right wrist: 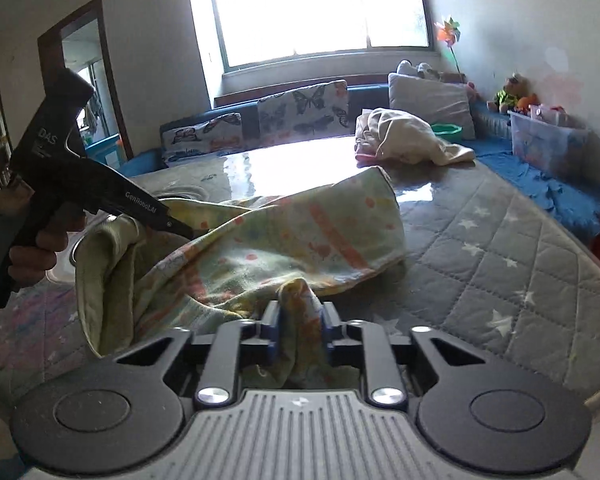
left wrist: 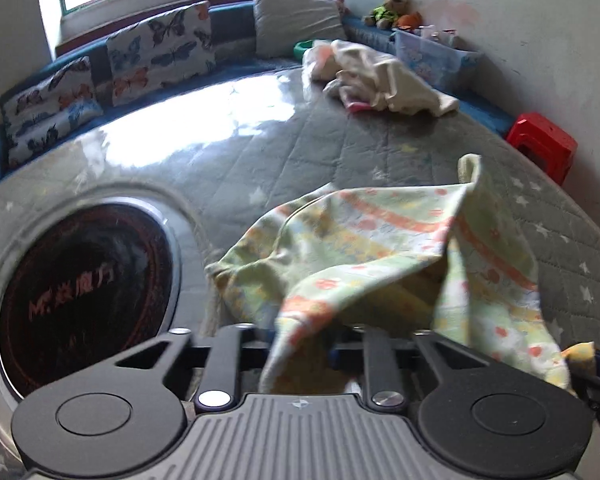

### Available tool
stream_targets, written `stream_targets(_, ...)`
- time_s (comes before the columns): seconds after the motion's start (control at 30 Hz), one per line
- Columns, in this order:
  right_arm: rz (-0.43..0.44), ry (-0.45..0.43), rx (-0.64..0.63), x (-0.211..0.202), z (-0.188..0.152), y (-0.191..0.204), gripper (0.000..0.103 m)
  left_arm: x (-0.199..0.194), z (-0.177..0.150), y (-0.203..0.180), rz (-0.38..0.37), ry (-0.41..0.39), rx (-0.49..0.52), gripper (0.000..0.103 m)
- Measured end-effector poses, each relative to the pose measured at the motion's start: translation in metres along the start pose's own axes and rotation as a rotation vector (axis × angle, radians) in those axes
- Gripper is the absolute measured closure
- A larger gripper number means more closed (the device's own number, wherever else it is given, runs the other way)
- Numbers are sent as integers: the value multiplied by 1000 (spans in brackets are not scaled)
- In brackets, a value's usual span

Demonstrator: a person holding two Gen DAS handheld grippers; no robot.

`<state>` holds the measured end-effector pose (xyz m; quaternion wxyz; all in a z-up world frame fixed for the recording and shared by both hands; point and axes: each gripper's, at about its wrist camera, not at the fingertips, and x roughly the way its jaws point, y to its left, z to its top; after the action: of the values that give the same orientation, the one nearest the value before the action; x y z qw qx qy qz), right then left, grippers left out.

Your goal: Fold clothes

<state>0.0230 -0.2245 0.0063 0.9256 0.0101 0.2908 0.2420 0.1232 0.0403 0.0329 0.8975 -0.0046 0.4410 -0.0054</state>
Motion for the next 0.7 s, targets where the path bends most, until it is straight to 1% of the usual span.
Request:
stream_targets(0.13, -39, -32, 3, -7, 5, 0, 92, -8, -9, 20, 5, -4, -68, 92)
stream_targets(0.23, -102, -72, -37, -12, 13, -1, 93, -18, -21, 33, 20, -9, -103, 92)
stream_targets(0.4, -148, -118, -39, -14, 25, -3, 93, -38, -43, 55, 39, -2, -165, 93)
stream_targets(0.5, -163, -119, -36, -9, 29, -3, 93, -51, -62, 64, 52, 6, -193, 93)
stream_targets(0.57, -188, -100, -48, -1, 32, 0, 93, -59, -76, 69, 53, 12, -213, 93)
stream_targets(0.63, -199, -94, -51, 3, 34, 3, 90, -65, -89, 72, 52, 20, -227, 93)
stream_targets(0.7, -188, -105, -54, 0, 37, 8, 87, -69, -100, 74, 50, 29, -241, 93)
